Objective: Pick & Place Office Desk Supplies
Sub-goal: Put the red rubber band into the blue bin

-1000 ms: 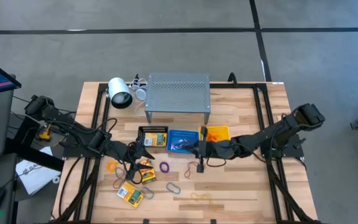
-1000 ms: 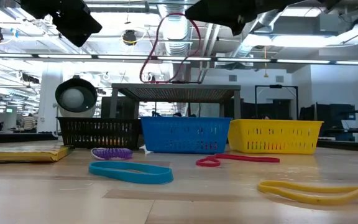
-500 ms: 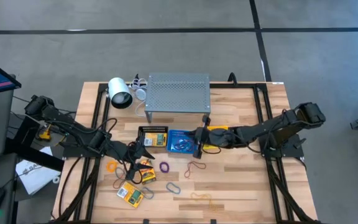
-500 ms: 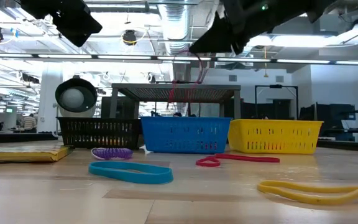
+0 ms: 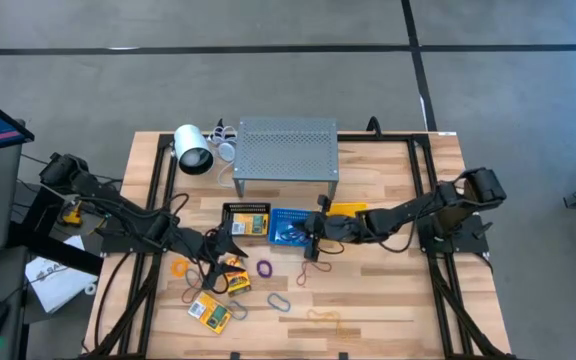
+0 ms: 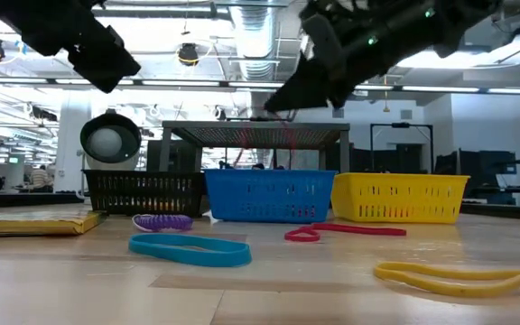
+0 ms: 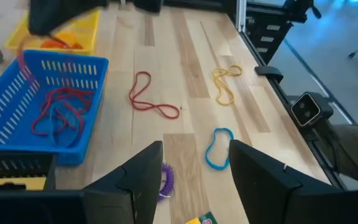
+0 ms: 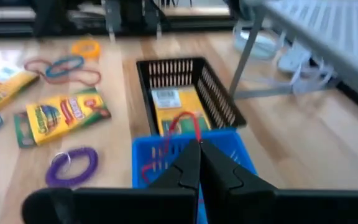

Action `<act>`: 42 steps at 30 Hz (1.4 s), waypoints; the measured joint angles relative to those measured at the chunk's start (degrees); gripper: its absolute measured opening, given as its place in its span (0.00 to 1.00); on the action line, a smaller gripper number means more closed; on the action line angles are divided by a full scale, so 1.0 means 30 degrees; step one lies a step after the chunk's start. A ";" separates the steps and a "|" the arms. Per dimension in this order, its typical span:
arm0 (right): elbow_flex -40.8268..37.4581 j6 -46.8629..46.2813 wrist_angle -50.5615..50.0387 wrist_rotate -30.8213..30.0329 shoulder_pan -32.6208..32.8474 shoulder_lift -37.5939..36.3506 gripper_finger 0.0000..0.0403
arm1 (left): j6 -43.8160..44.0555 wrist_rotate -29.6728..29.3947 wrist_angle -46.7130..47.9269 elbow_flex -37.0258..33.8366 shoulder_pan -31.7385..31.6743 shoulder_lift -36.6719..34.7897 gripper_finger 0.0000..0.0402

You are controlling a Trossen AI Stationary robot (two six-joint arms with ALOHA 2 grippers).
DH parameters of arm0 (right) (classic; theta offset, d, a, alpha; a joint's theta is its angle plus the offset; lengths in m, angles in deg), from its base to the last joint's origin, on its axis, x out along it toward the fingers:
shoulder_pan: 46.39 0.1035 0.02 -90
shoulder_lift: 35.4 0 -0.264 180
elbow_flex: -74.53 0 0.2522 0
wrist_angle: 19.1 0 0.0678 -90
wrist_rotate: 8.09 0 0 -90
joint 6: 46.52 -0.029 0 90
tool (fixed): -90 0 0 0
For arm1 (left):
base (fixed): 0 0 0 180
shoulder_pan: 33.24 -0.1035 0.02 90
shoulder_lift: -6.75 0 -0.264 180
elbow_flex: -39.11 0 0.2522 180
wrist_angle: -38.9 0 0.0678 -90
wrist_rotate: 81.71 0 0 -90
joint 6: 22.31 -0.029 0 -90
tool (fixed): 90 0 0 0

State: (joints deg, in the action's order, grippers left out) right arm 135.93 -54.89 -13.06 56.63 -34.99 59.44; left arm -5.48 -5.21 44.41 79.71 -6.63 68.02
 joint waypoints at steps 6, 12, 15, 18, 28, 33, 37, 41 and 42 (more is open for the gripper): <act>0.0078 -0.1000 -0.0248 0.0494 0.0014 0.1380 0.00 | 0.0030 0.0073 -0.1120 -0.0257 0.0066 -0.0007 0.45; 0.0203 -0.1932 -0.1010 0.0575 -0.0067 0.2252 0.00 | -0.0116 0.0228 -0.1676 -0.0251 0.0058 -0.0007 0.45; 0.0221 -0.2433 -0.1669 0.0894 -0.0179 0.2260 0.00 | -0.0117 0.0291 -0.1726 -0.0251 0.0058 -0.0007 0.45; 0.0189 -0.2880 -0.2455 0.1118 -0.0350 0.2204 0.00 | -0.0131 0.0357 -0.1889 -0.0251 0.0051 -0.0007 0.45; 0.0210 -0.3863 -0.2542 0.3907 -0.1022 0.2129 0.00 | -0.0160 0.0444 -0.1975 -0.0251 0.0051 -0.0010 0.45; 0.0210 -0.3946 -0.2513 0.4538 -0.1342 0.2129 0.10 | -0.0160 0.0444 -0.1975 -0.0251 0.0051 -0.0015 0.45; 0.0210 -0.3932 -0.2467 0.4545 -0.1414 0.2049 0.22 | -0.0160 0.0437 -0.1975 -0.0251 0.0051 -0.0015 0.45; 0.0189 -0.3838 -0.2492 0.4538 -0.1534 0.1699 0.35 | -0.0160 0.0437 -0.1975 -0.0251 0.0051 -0.0015 0.45; 0.0206 -0.3763 -0.2297 0.4538 -0.1573 0.1570 0.37 | -0.0160 0.0437 -0.1975 -0.0251 0.0051 -0.0015 0.45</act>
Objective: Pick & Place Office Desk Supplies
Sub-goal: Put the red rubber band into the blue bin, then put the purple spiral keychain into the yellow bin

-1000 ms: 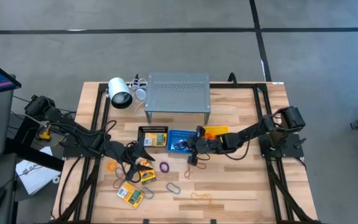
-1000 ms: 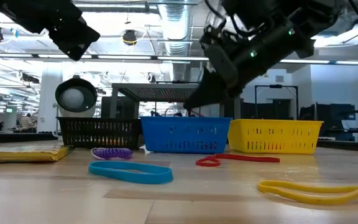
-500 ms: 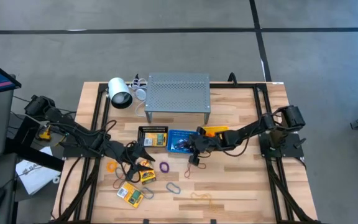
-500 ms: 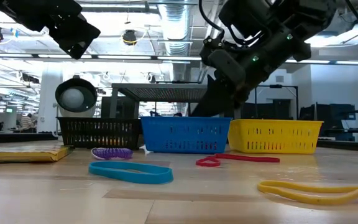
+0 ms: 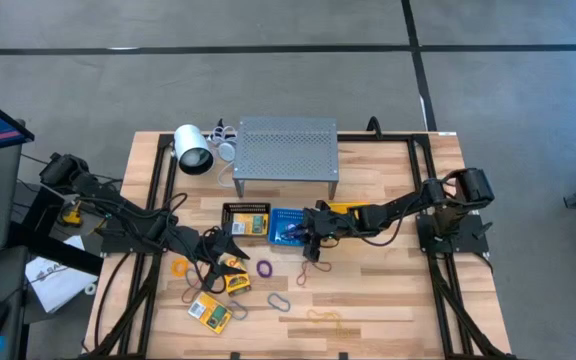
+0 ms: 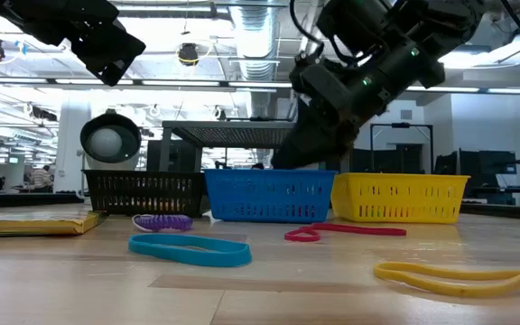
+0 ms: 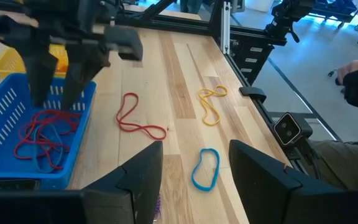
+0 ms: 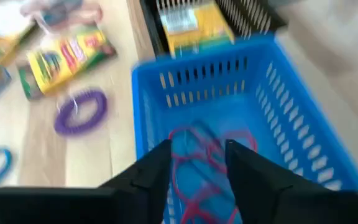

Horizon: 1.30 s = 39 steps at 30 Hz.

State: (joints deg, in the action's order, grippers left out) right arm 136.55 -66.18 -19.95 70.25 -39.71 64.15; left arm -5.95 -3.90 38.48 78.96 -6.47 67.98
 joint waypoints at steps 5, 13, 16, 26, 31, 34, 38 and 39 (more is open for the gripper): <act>0.0004 0.0551 -0.0162 -0.0040 -0.0038 -0.1235 0.47 | 0.0000 -0.0007 0.0000 0.0000 0.0000 0.0000 0.45; 0.0002 0.2534 0.1413 -0.0066 0.0676 -0.3228 0.51 | -0.0315 -0.0021 0.0661 0.0000 -0.0007 0.0000 0.45; 0.0004 0.4880 0.2758 -0.0028 0.1504 -0.3868 0.51 | -0.0700 -0.0083 0.1276 0.0000 -0.0085 0.0000 0.45; 0.0004 0.9638 0.3611 0.0844 0.3067 -0.6995 0.50 | 0.1299 0.1147 0.2255 0.0000 -0.0394 -0.0813 0.45; 0.0004 0.9710 0.3574 0.3514 0.3314 -0.8229 0.50 | 0.2809 0.2780 0.2769 0.0004 -0.0381 -0.2387 0.45; 0.0004 0.9600 0.3789 0.4671 0.3538 -0.8794 0.50 | 0.2597 0.2958 0.2143 0.0002 -0.0246 -0.3191 0.45; 0.0004 0.9190 0.4531 0.5477 0.4069 -0.8992 0.50 | -0.0111 0.3016 -0.1075 0.0001 0.0335 -0.3526 0.45; 0.0004 0.9213 0.4685 0.5507 0.4234 -0.8992 0.50 | -0.0977 0.3088 -0.2016 0.0001 0.0516 -0.3526 0.45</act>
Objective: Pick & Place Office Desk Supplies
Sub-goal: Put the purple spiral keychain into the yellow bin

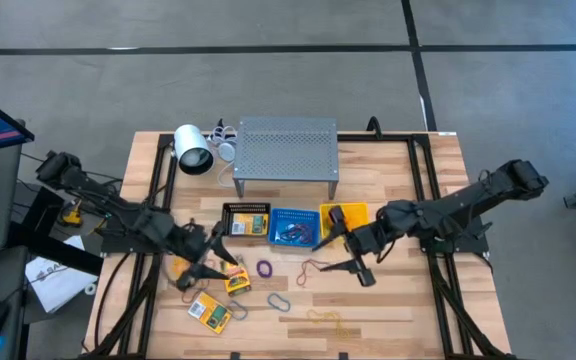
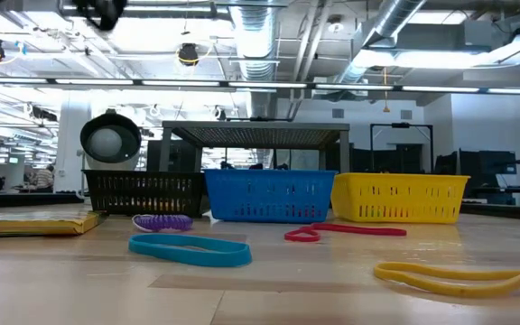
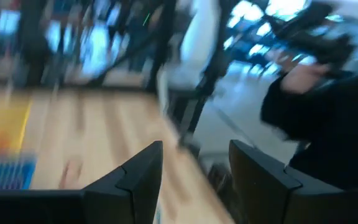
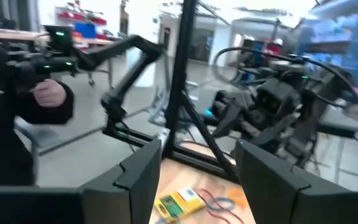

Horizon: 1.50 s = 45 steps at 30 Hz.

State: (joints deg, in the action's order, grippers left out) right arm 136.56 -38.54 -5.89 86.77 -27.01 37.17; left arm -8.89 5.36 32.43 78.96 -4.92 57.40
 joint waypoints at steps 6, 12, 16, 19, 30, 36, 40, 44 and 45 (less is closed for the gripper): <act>-0.0002 -0.0259 0.0977 0.0014 0.0559 0.0006 0.50 | -0.2888 0.0948 -0.2323 0.0013 0.0363 -0.0005 0.45; -0.0006 -0.1543 0.1069 0.0009 0.0944 0.0082 0.50 | -0.3497 0.0934 -0.2182 0.0013 0.0271 0.0297 0.45; 0.0000 -0.1671 0.1199 -0.0054 0.1299 0.0442 0.50 | -0.3790 0.0848 -0.2685 0.0013 0.0344 0.0578 0.45; -0.0007 -0.1701 0.1364 -0.0057 0.1633 0.0772 0.50 | -0.3856 -0.0215 -0.1817 0.0013 0.0324 0.1231 0.45; 0.0000 -0.0493 0.2166 -0.2724 0.3732 0.1231 0.50 | -0.3890 -0.1606 0.4066 0.2435 -0.0902 0.5745 0.45; -0.0526 -0.2427 -0.1908 -0.9409 0.4302 0.1253 0.50 | -0.3758 -0.0870 0.4158 0.2556 -0.2113 0.8347 0.45; -0.2241 -0.3286 -0.1106 -1.1172 0.4252 0.1253 0.50 | -0.3327 -0.0318 0.3884 0.2556 -0.2545 0.9389 0.45; -0.4398 -0.3672 0.1373 -1.1003 0.4070 0.1246 0.50 | -0.3198 -0.0064 0.3426 0.2556 -0.2600 0.9828 0.45; -0.5064 -0.3665 0.2336 -1.0729 0.3991 0.1246 0.49 | -0.3191 -0.0063 0.3244 0.2558 -0.2598 0.9920 0.45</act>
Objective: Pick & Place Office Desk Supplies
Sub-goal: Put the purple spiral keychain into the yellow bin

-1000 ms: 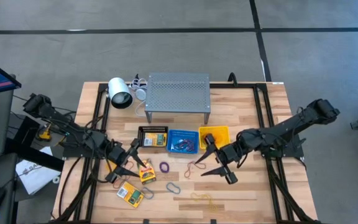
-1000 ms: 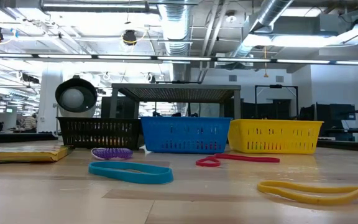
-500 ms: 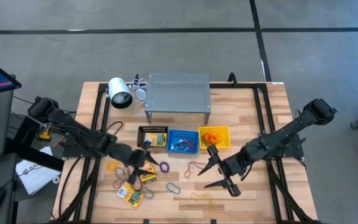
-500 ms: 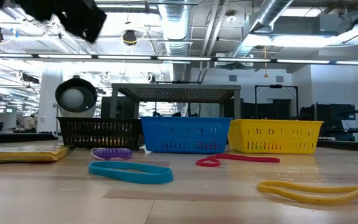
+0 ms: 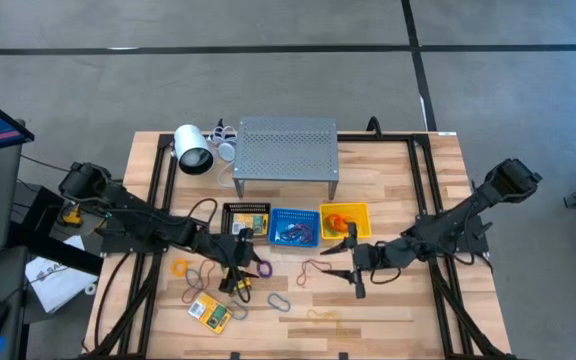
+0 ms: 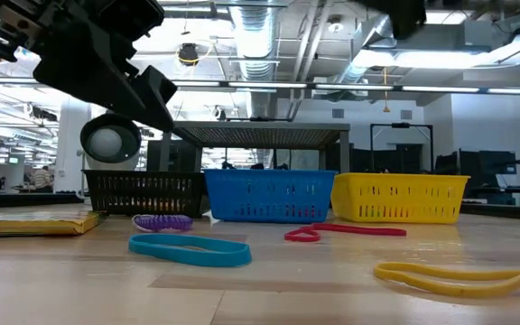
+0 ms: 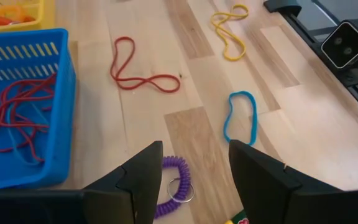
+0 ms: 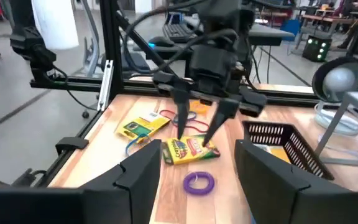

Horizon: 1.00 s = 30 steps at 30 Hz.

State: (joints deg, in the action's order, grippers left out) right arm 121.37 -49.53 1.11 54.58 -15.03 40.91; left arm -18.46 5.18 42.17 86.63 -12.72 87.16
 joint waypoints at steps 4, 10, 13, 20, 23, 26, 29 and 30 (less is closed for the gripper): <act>-0.3067 -0.0362 0.5781 0.3504 -0.0812 -0.0228 0.46 | 0.0013 0.0000 -0.0004 0.0006 -0.0008 0.0025 0.45; -0.7289 -0.2089 1.4207 0.8439 -0.2506 -0.0226 0.40 | 0.0475 -0.0002 -0.0281 0.0100 -0.0182 0.0335 0.45; -0.8194 -0.2370 1.6082 0.8654 -0.2829 -0.0225 0.38 | 0.0745 -0.0002 -0.0163 0.0546 -0.0220 0.1055 0.45; -0.8276 -0.2396 1.5059 0.8675 -0.2816 -0.0204 0.37 | 0.0737 0.0185 0.2851 0.3012 -0.0206 0.3740 0.45; -0.8276 -0.2386 1.4962 0.8678 -0.2599 -0.0204 0.38 | 0.0889 0.0540 0.3950 0.3859 -0.0206 0.4496 0.45; -0.8276 -0.2367 1.4943 0.8675 -0.2325 -0.0204 0.38 | 0.1348 0.0810 0.4396 0.4362 -0.0130 0.4819 0.45; -0.8276 -0.2367 1.4601 0.8675 -0.2200 -0.0178 0.38 | 0.1517 0.0839 0.4430 0.4459 0.0032 0.4870 0.45; -0.8276 -0.2367 1.4583 0.8675 -0.2211 -0.0178 0.38 | 0.1677 0.0844 0.4440 0.4457 0.0066 0.4870 0.45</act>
State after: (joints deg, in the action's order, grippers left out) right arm 96.54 -56.63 44.86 80.61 -21.66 40.38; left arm -13.43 7.71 55.49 100.00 -12.52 101.77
